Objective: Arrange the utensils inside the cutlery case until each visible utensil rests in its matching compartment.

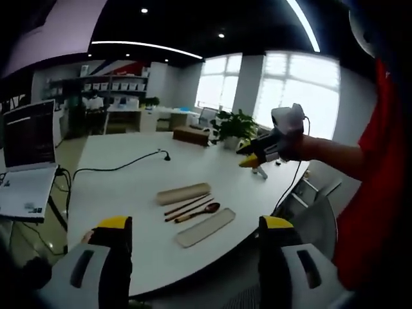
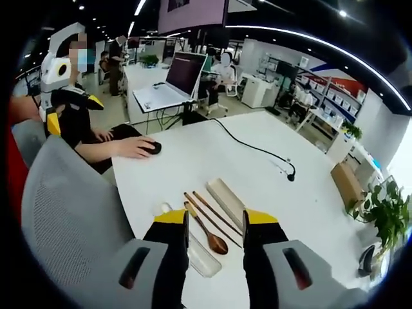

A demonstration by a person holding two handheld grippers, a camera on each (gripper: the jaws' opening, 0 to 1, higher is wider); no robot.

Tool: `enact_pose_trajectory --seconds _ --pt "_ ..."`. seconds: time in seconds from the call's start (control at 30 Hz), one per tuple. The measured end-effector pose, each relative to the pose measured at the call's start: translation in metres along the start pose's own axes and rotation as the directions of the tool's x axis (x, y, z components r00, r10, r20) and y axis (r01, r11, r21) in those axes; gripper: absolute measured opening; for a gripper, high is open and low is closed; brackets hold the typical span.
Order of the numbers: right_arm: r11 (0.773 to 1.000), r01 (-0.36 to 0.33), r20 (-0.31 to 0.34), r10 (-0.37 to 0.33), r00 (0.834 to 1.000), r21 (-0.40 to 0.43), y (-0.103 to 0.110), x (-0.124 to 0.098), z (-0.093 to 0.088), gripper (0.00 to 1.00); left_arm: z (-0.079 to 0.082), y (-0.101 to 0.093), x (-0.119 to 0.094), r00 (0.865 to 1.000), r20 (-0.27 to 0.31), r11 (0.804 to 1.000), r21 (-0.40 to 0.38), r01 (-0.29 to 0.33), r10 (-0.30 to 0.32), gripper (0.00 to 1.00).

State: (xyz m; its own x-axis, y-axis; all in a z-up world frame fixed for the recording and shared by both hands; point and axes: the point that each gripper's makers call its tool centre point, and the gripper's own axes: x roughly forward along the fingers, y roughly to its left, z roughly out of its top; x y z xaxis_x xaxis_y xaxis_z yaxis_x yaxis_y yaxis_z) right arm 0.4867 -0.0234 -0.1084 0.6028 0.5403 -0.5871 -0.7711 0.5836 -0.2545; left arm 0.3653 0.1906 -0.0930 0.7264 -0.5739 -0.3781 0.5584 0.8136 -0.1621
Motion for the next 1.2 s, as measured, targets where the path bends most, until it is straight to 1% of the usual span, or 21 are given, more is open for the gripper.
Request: enact_pose_trajectory --seconds 0.03,0.1,0.17,0.23,0.27,0.3,0.47,0.53,0.63,0.67,0.73,0.77,0.83,0.87,0.9,1.0,1.07,1.1,1.13,1.17,1.2 --pt "1.000 0.008 0.007 -0.008 1.000 0.012 -0.002 -0.001 0.000 0.25 0.000 -0.001 0.001 1.000 0.004 1.000 -0.006 0.004 -0.004 0.83" --pt "0.999 0.011 -0.007 -0.010 1.000 0.052 -0.006 -0.002 -0.003 0.28 -0.001 -0.002 0.005 1.000 0.000 1.000 -0.019 0.008 -0.008 0.83" --pt "0.999 0.016 0.003 -0.016 1.000 0.046 -0.007 -0.001 -0.004 0.26 0.001 -0.005 0.008 1.000 -0.011 1.000 -0.018 0.022 -0.022 0.82" --pt "0.999 0.013 -0.017 -0.012 1.000 0.051 -0.008 0.000 -0.008 0.26 0.005 -0.006 0.009 1.000 -0.012 1.000 0.016 0.026 -0.026 0.82" --pt "0.999 0.007 -0.019 -0.006 1.000 0.054 -0.007 0.001 -0.008 0.29 0.007 -0.004 0.008 1.000 -0.011 0.999 0.038 0.022 -0.022 0.82" --pt "0.999 -0.005 -0.015 0.006 1.000 0.054 -0.006 0.002 -0.007 0.31 0.008 -0.002 0.008 1.000 -0.013 0.999 0.040 0.019 -0.019 0.82" --pt "1.000 -0.016 -0.033 0.017 0.999 0.026 -0.005 0.007 -0.007 0.31 0.006 0.001 0.007 1.000 -0.015 1.000 0.014 0.011 -0.011 0.83" --pt "0.999 -0.024 -0.047 0.025 0.999 0.023 -0.005 0.011 -0.010 0.30 0.004 0.001 0.005 1.000 -0.026 1.000 0.017 0.015 -0.014 0.83" --pt "0.999 -0.050 -0.068 0.051 0.996 0.010 -0.003 0.014 -0.011 0.22 0.001 0.003 0.000 0.999 -0.036 0.999 0.034 0.005 -0.004 0.83" --pt "0.999 -0.053 -0.070 0.053 0.996 0.005 -0.003 0.015 -0.010 0.21 0.000 0.005 -0.002 0.999 -0.034 1.000 0.027 0.001 0.000 0.83" --pt "0.998 -0.058 -0.075 0.056 0.996 -0.028 -0.003 0.018 -0.009 0.26 -0.001 0.008 -0.005 1.000 -0.025 1.000 0.007 -0.005 0.005 0.83" --pt "0.997 -0.065 -0.087 0.061 0.994 -0.047 -0.003 0.020 -0.009 0.27 -0.002 0.008 -0.006 1.000 -0.023 1.000 0.002 -0.007 0.007 0.82" --pt "0.996 -0.076 -0.092 0.070 0.993 -0.056 -0.003 0.021 -0.009 0.26 -0.004 0.011 -0.008 1.000 -0.023 1.000 0.000 -0.016 0.016 0.82" --pt "0.996 -0.092 -0.064 0.091 0.994 -0.007 -0.002 0.023 -0.005 0.25 -0.005 0.012 -0.009 0.999 -0.025 1.000 0.002 -0.021 0.021 0.82" --pt "0.993 -0.117 -0.079 0.118 0.990 0.017 0.001 0.022 -0.007 0.25 -0.005 0.013 -0.011 0.999 -0.021 1.000 0.002 -0.026 0.026 0.82" --pt "0.993 -0.116 -0.072 0.116 0.991 0.002 -0.003 0.021 -0.005 0.28 -0.004 0.014 -0.013 0.999 -0.004 0.999 -0.013 -0.036 0.036 0.82" --pt "0.989 -0.144 -0.060 0.146 0.987 0.041 0.001 0.021 -0.001 0.31 -0.005 0.015 -0.013 0.999 0.003 0.999 -0.016 -0.043 0.043 0.82" --pt "0.984 -0.168 -0.060 0.172 0.983 0.065 0.005 0.020 0.001 0.33 -0.005 0.015 -0.014 0.999 0.004 0.999 -0.018 -0.045 0.045 0.82" --pt "0.979 -0.187 -0.046 0.191 0.980 0.082 0.009 0.020 0.004 0.36 -0.005 0.015 -0.014 0.999 0.005 0.999 -0.020 -0.046 0.046 0.82" --pt "0.975 -0.201 -0.030 0.205 0.978 0.097 0.013 0.019 0.008 0.38 -0.005 0.014 -0.014 0.999 0.006 0.999 -0.023 -0.049 0.049 0.82" --pt "0.974 -0.203 -0.029 0.207 0.978 0.101 0.013 0.019 0.011 0.40 -0.004 0.014 -0.015 0.999 0.006 0.998 -0.023 -0.051 0.051 0.83"
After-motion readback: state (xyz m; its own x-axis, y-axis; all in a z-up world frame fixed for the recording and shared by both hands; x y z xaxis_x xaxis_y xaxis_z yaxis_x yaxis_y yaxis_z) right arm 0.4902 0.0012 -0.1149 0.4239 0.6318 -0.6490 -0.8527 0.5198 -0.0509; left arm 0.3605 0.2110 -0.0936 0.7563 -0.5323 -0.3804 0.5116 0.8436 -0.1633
